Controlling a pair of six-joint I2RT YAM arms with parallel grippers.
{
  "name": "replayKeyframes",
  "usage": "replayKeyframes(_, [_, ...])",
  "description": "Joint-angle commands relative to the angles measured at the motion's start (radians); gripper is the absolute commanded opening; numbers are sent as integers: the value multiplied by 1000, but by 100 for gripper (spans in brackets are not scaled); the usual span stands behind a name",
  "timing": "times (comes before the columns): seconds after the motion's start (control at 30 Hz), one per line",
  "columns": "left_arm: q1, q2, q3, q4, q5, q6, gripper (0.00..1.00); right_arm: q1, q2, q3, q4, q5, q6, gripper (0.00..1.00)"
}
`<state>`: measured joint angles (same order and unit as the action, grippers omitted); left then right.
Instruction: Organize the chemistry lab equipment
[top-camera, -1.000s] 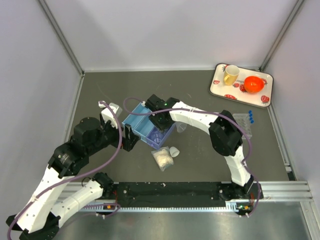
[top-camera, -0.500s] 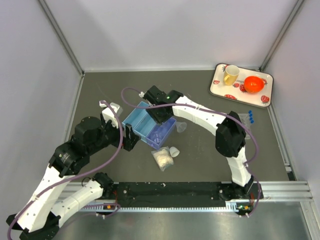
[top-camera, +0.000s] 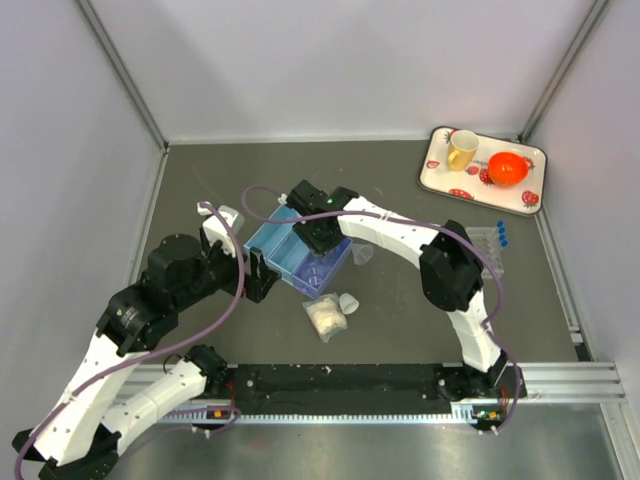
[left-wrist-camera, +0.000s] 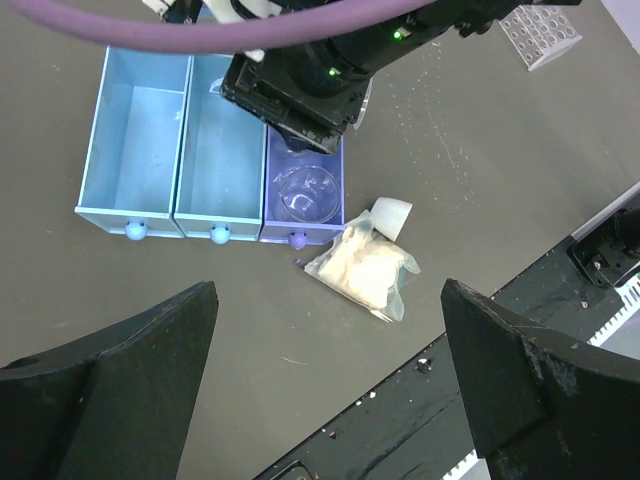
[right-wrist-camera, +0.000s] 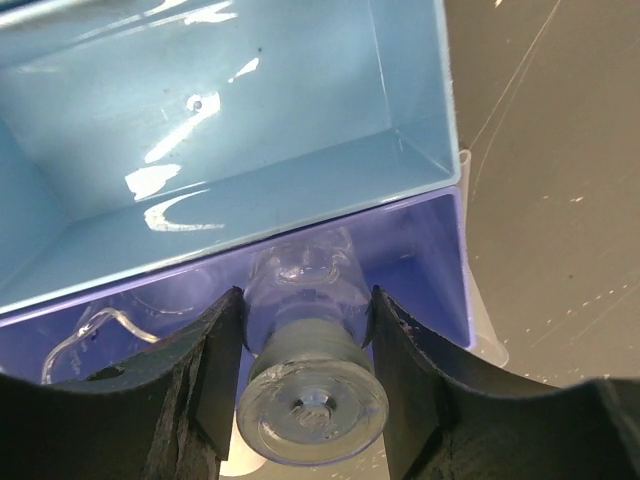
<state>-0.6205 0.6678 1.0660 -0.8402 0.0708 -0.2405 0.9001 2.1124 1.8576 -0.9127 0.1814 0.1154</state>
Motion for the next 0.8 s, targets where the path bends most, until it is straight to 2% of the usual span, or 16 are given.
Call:
replayKeyframes(0.0, [4,-7,8,29,-5,6,99,2,9,-14,34,0,7,48])
replayKeyframes(0.33, [4,-4,5,29,-5,7,99,2,27,-52,64,4,6,49])
replayKeyframes(0.43, [2,1,8,29,-2,9,99,3,35,-60,72,4,6,53])
replayKeyframes(0.47, [4,0,8,29,1,9,99,2,35,-64,72,3,6,62])
replayKeyframes(0.57, [4,6,14,29,6,13,99,3,35,-64,75,4,9,69])
replayKeyframes(0.77, [4,18,20,32,6,13,99,2,15,-57,72,19,1,71])
